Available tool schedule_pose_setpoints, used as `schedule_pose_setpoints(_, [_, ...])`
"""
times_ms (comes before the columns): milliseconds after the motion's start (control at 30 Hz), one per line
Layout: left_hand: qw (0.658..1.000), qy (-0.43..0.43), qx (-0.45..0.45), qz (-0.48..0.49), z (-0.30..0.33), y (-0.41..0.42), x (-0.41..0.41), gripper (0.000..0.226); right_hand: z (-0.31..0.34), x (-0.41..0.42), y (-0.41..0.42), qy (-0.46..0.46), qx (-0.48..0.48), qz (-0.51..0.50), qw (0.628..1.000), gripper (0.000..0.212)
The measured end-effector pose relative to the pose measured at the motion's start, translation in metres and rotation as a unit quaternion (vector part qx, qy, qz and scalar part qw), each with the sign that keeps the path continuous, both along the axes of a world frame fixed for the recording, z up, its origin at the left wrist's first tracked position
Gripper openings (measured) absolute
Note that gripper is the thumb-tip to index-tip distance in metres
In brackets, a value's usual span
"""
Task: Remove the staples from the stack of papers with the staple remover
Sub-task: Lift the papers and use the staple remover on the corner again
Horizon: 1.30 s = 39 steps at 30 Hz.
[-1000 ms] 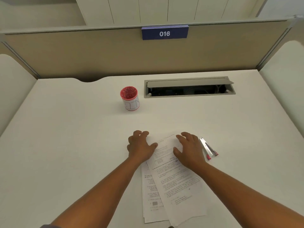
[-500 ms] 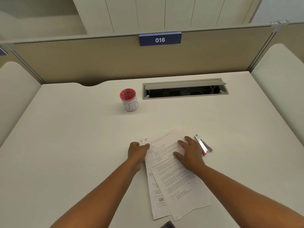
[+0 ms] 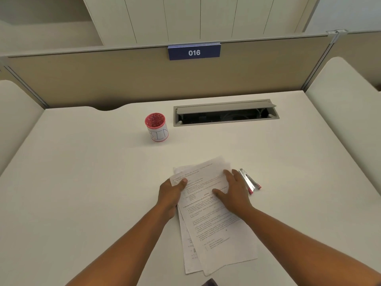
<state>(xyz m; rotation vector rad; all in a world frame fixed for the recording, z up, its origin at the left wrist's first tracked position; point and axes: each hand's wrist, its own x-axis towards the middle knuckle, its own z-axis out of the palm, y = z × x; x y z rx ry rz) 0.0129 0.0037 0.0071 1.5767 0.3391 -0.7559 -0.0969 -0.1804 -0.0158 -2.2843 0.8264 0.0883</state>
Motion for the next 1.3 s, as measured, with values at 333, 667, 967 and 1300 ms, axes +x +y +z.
schedule_pose_setpoints(333, [0.989, -0.091, -0.118, 0.024, 0.031, 0.008, 0.020, 0.019, 0.052, 0.024, -0.032, -0.126, 0.360, -0.133, 0.915, 0.084])
schedule_pose_setpoints(667, [0.925, -0.360, -0.109, 0.055, 0.111, -0.001, 0.034, 0.011, 0.116, 0.040, -0.025, -0.335, 0.366, -0.064, 0.866, 0.018])
schedule_pose_setpoints(967, [0.951, -0.292, -0.100, 0.022, 0.074, -0.008, 0.030, 0.047, 0.099, 0.034, -0.016, -0.281, 0.306, -0.068, 0.907, 0.027])
schedule_pose_setpoints(1300, [0.941, -0.302, -0.148, 0.038, 0.076, -0.013, 0.018, 0.050, 0.118, 0.034, -0.009, -0.318, 0.302, -0.039, 0.898, 0.034])
